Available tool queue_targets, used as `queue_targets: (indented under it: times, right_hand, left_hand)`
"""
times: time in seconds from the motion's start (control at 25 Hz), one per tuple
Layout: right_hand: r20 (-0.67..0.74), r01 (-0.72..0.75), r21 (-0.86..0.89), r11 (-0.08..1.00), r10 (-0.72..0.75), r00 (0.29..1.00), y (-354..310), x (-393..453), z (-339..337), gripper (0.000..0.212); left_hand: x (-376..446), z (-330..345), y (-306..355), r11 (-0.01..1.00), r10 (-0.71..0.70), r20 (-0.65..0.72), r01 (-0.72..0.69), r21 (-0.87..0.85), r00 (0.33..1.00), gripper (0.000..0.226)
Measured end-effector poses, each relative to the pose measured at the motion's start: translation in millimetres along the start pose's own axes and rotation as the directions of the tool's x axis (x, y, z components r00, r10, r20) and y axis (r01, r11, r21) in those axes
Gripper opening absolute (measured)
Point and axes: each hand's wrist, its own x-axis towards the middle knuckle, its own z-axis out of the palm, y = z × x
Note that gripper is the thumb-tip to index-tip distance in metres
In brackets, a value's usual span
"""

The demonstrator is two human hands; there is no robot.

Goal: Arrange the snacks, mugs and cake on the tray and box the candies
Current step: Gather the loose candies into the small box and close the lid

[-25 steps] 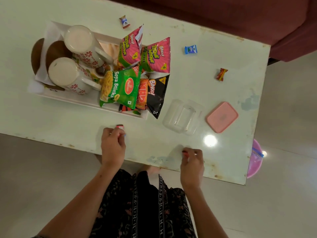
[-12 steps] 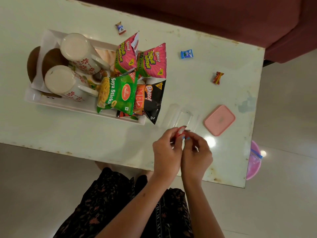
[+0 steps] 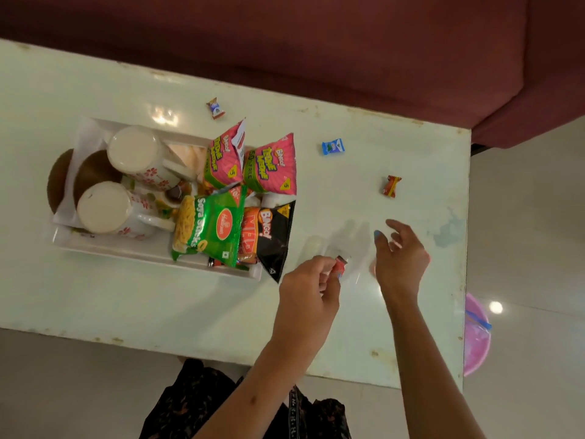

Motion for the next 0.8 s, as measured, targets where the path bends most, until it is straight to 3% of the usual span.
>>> queue_targets:
  times: [0.16,0.32,0.48,0.6,0.68,0.8]
  right_hand:
    - [0.157,0.148,-0.289,0.946,-0.105,0.982,-15.2,68.1,18.1,0.059]
    - [0.308,0.248,-0.415,0.875,-0.122,0.944,-19.6,84.6,39.9,0.053]
    - [0.277,0.253,-0.468,0.847,-0.131,0.952,-7.8,54.9,58.4,0.049]
    - [0.257,0.266,-0.47,0.842,-0.158,0.953,0.7,37.1,61.4,0.046]
    - [0.222,0.246,-0.431,0.868,-0.162,0.961,3.4,37.6,57.2,0.044]
    - [0.144,0.17,-0.372,0.913,-0.124,0.982,6.5,48.7,46.0,0.039]
  left_hand:
    - [48.0,-8.4,21.8,0.987,0.16,0.028,-0.161,0.025,0.987,0.019]
    - [120.3,6.6,45.3,0.908,0.276,0.152,-0.309,0.282,0.949,0.026]
    - [182.8,29.2,43.8,0.677,0.184,0.354,-0.379,0.631,0.917,0.041]
    - [208.0,41.5,33.4,0.457,0.084,0.432,-0.42,0.784,0.898,0.061]
    - [217.2,44.2,25.7,0.429,0.029,0.392,-0.366,0.826,0.919,0.065]
    - [224.7,42.6,15.5,0.446,0.028,0.355,-0.33,0.832,0.934,0.05]
